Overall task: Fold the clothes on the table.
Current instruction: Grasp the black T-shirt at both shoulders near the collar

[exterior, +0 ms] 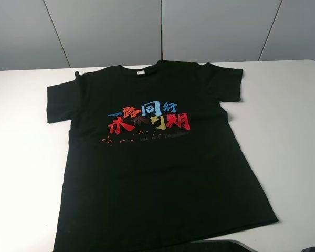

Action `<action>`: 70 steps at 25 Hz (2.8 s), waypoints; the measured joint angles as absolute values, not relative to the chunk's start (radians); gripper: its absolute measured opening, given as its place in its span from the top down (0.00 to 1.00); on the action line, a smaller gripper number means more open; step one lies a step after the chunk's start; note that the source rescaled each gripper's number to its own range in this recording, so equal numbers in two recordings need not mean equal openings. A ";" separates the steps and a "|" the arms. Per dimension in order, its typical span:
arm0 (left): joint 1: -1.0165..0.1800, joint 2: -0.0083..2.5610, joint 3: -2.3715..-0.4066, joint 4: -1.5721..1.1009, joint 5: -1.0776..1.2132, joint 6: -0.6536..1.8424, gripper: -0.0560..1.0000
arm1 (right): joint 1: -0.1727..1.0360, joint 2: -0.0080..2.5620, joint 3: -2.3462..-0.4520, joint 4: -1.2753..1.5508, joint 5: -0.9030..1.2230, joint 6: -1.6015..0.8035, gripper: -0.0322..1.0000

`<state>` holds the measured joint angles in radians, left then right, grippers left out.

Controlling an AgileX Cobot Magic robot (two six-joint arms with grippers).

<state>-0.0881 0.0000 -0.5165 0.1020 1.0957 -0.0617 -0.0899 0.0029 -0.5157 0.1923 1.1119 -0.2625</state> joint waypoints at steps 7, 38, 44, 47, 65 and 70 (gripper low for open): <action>-0.088 0.000 -0.516 0.102 1.096 -0.062 0.00 | -0.090 0.003 -0.516 0.192 1.112 -0.263 0.00; -0.088 0.000 -0.516 0.024 1.089 -0.060 0.00 | -0.090 0.003 -0.516 0.374 1.112 -0.263 0.00; -0.088 0.000 -0.516 0.037 1.089 -0.069 0.00 | -0.090 0.003 -0.516 0.403 1.112 -0.263 0.00; -0.088 0.000 -0.516 0.085 1.089 -0.075 0.00 | -0.090 0.003 -0.516 0.403 1.093 -0.254 0.00; -0.088 0.365 -0.553 0.181 0.882 0.038 0.00 | -0.090 0.440 -0.784 0.137 0.912 -0.499 0.02; -0.094 0.607 -0.605 0.179 0.809 0.155 0.00 | -0.050 0.730 -0.932 0.124 0.941 -0.625 0.02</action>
<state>-0.0943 0.6071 -0.6049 0.1791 0.8085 0.1549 -0.0496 0.7299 -0.9324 0.1236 0.9414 -0.6253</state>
